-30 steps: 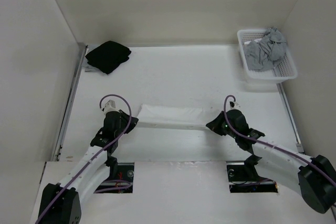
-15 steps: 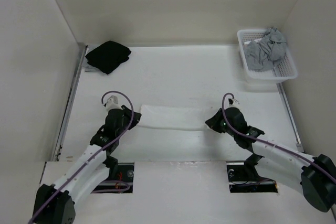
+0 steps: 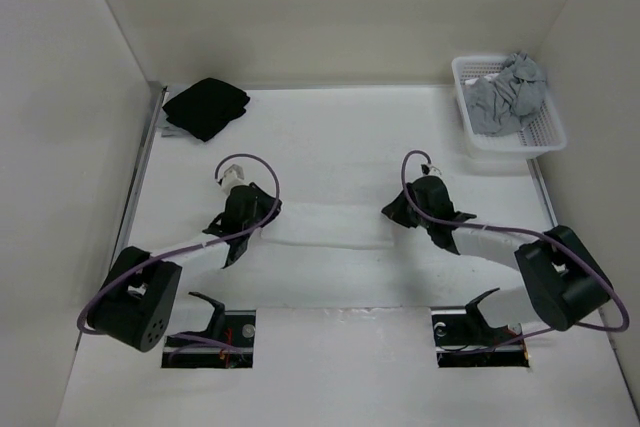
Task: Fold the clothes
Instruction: Fold the tank top
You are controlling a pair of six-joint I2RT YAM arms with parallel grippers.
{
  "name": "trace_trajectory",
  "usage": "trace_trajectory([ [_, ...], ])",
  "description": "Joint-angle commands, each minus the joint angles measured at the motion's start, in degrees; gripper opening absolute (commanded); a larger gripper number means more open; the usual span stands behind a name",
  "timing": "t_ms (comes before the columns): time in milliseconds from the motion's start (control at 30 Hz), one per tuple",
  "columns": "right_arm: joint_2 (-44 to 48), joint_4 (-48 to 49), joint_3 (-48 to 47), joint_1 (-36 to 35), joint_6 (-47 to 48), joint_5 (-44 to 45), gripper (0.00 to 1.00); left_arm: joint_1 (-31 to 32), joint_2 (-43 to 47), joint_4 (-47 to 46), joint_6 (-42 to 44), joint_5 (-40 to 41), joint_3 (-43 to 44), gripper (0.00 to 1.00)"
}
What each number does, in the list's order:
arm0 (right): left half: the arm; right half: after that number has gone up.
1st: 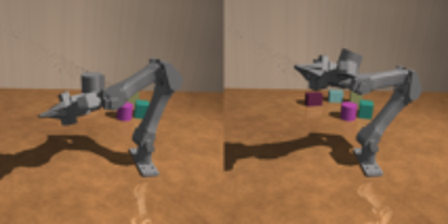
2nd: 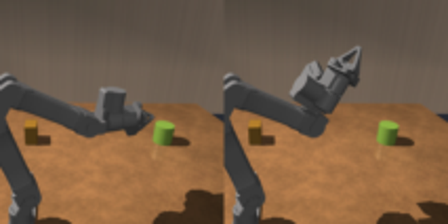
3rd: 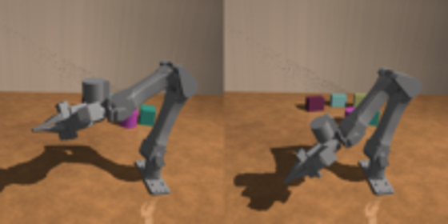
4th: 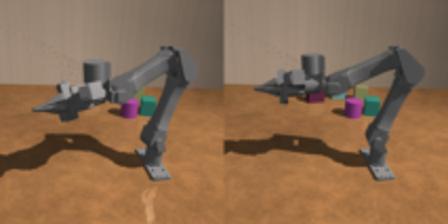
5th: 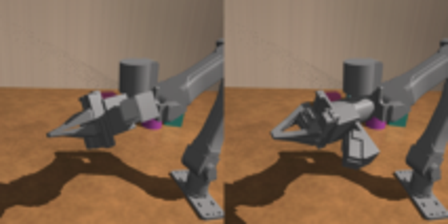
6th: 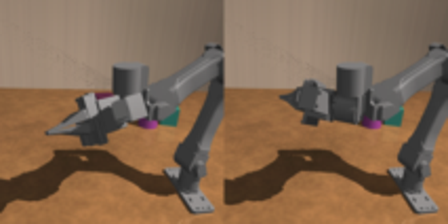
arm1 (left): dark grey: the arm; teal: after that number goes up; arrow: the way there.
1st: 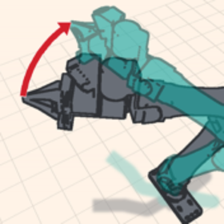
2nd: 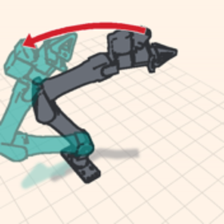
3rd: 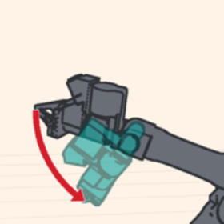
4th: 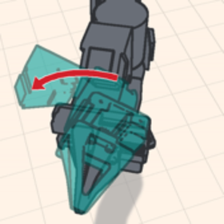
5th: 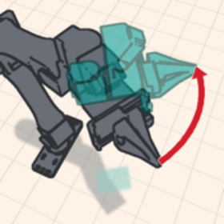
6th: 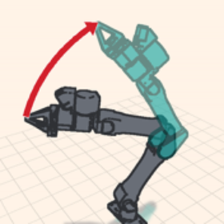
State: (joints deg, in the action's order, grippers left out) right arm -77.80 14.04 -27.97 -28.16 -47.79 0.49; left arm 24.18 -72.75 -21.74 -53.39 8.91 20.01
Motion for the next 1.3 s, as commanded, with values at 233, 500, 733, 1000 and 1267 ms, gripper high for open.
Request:
trace_trajectory([
  [233,-1.0,4.7,-0.8,4.9,-0.5,-0.4,0.08,-6.5,-2.7,-10.8,2.3,-0.7,-4.0,0.16],
  [500,7.9,2.6,2.6,5.4,-0.5,0.3,0.14,-7.4,1.7,-10.1,3.1,-0.7,-5.4,0.21],
  [733,13.2,-2.4,7.4,4.2,-1.4,-3.4,0.52,-7.3,11.0,-3.6,4.0,0.4,-5.0,0.22],
  [1000,6.4,1.3,7.8,3.2,-3.4,-9.6,0.52,-1.7,16.7,-0.8,5.0,1.5,-2.3,0.23],
  [1267,-3.0,10.5,6.8,2.8,-7.4,-12.9,0.22,2.4,15.4,-1.6,4.9,1.6,-0.9,0.23],
])
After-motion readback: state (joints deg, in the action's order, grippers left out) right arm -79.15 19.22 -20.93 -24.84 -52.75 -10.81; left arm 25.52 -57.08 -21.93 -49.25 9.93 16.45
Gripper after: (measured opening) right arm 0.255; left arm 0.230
